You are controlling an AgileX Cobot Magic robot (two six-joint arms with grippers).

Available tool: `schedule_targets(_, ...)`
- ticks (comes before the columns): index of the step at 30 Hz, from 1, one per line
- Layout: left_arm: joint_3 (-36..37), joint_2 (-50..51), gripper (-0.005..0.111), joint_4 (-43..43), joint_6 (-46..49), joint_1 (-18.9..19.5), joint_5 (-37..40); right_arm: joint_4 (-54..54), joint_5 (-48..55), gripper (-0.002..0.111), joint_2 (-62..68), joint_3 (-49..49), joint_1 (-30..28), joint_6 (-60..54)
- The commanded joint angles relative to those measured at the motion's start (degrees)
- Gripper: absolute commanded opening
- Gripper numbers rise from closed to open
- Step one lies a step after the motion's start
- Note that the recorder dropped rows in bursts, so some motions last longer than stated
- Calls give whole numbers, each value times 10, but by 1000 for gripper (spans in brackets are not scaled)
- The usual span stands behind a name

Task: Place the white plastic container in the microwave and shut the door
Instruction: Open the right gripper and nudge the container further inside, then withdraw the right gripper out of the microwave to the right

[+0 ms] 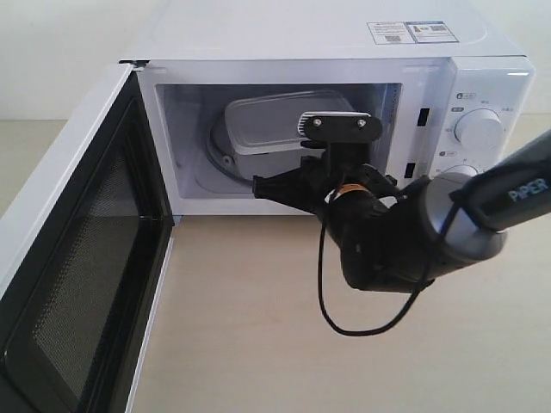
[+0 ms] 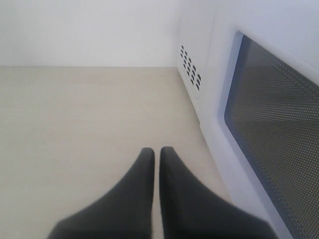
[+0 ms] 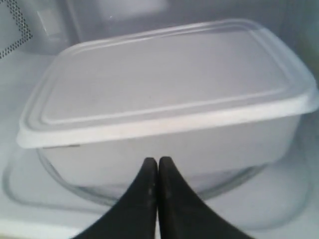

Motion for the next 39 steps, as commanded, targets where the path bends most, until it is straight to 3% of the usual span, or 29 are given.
schedule_targets(1,1,-2,4,-4,-3,1,0,1,51,0,-57,53,0,2)
schedule_targets(7,1,-2,4,-4,-3,1,0,-5,172,0,-162,124,24,-49)
schedule_targets(13,1,-2,4,-4,-3,1,0,-4,443,0,-287,130,27,-139)
schedule_targets(22,1,-2,4,-4,-3,1,0,-37,839,0,-440,133,26,-83)
schedule_targets(30,1,-2,4,-4,-3,1,0,-36,816,0,-445,206,26,-83)
schedule_targets(36,1,-2,4,1,-3,1,-3,-31,812,0,-519,210,26,-79)
schedule_targets(39,1,-2,4,-30,-3,1,-59,-31,845,0,-594,210,26,-64)
